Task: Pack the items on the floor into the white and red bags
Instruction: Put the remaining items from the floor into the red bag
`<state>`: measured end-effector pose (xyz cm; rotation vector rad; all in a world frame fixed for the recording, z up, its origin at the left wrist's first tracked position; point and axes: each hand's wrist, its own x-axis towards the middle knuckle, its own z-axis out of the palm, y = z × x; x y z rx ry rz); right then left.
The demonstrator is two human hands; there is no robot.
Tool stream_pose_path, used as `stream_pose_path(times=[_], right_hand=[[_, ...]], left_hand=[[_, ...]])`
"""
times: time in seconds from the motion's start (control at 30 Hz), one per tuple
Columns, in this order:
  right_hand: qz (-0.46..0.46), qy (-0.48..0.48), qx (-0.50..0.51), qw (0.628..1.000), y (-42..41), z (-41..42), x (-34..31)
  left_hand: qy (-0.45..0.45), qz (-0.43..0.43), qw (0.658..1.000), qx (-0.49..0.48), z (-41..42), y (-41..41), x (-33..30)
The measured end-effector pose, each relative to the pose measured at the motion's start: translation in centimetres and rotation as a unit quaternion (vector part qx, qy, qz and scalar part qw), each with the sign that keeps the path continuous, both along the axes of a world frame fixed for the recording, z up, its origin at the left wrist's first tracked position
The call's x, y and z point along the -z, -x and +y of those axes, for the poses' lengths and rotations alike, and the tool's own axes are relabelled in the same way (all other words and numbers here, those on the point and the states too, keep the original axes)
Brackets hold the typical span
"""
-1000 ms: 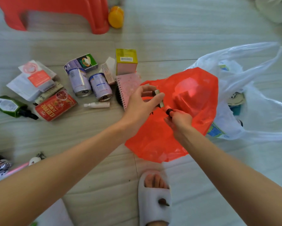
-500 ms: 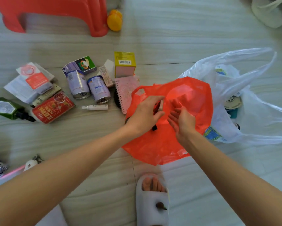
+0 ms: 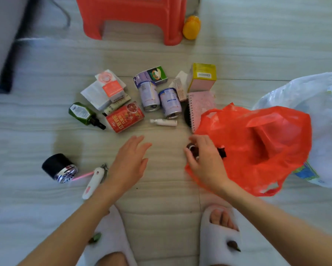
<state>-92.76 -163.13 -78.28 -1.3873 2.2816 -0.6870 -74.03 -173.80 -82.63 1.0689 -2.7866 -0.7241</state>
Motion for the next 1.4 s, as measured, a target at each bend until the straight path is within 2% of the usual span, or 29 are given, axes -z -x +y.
stream_pose_path(times=[0.13, 0.23, 0.33, 0.4, 0.5, 0.6, 0.7, 0.77, 0.87, 0.97, 1.03, 1.1, 1.2, 1.27, 1.4], right_hand=[[-0.012, -0.088, -0.145, 0.985, -7.5, -2.4, 3.4], [-0.024, -0.171, -0.181, 0.968, -12.6, -5.0, 6.1], [-0.023, -0.225, -0.183, 0.957, -16.5, -7.0, 8.0], [-0.007, -0.25, -0.199, 0.948, -17.9, -7.8, 8.9], [0.038, -0.276, -0.218, 0.935, -18.3, -8.5, 9.5], [0.048, -0.288, -0.193, 0.937, -17.1, -8.3, 9.5], [0.042, -0.31, -0.165, 0.935, -14.9, -7.8, 9.1], [0.001, -0.329, -0.14, 0.934, -13.2, -7.4, 7.9], [-0.099, -0.307, -0.079, 0.943, -9.7, -6.8, 5.1], [-0.188, -0.268, 0.023, 0.945, -5.2, -5.6, 0.8], [-0.217, -0.24, 0.113, 0.939, -2.0, -4.0, -1.5], [-0.247, -0.205, 0.215, 0.922, 1.1, -1.7, -2.3], [-0.335, -0.144, 0.376, 0.852, 4.4, 1.0, -2.3], [-0.335, -0.107, 0.44, 0.826, 6.6, 2.0, -1.5], [-0.273, -0.094, 0.46, 0.84, 9.0, 3.1, -0.2]], left_hand=[[0.021, -0.115, 0.986, -0.118, -1.1, -9.7, 2.0], [0.028, -0.176, 0.965, -0.194, -2.2, -15.2, 2.5], [-0.027, -0.158, 0.944, -0.288, -3.4, -18.1, 2.9], [-0.075, -0.113, 0.937, -0.322, -4.0, -19.0, 3.4], [-0.129, -0.057, 0.936, -0.322, -4.7, -18.9, 3.6], [-0.129, -0.084, 0.939, -0.308, -5.2, -17.5, 3.0], [-0.147, -0.069, 0.932, -0.325, -5.1, -15.9, 1.7], [-0.152, -0.04, 0.927, -0.341, -5.1, -15.0, 0.3], [-0.198, 0.018, 0.915, -0.353, -5.0, -12.7, -2.5], [-0.303, 0.027, 0.9, -0.313, -4.2, -8.4, -4.6], [-0.408, 0.034, 0.864, -0.294, -3.7, -4.5, -5.2], [-0.491, 0.025, 0.825, -0.278, -3.0, -0.2, -5.1], [-0.511, -0.035, 0.83, -0.221, -1.6, 6.0, -4.1], [-0.527, -0.049, 0.828, -0.186, -0.2, 9.7, -3.6], [-0.56, -0.03, 0.809, -0.176, 3.6, 15.1, -2.7]])
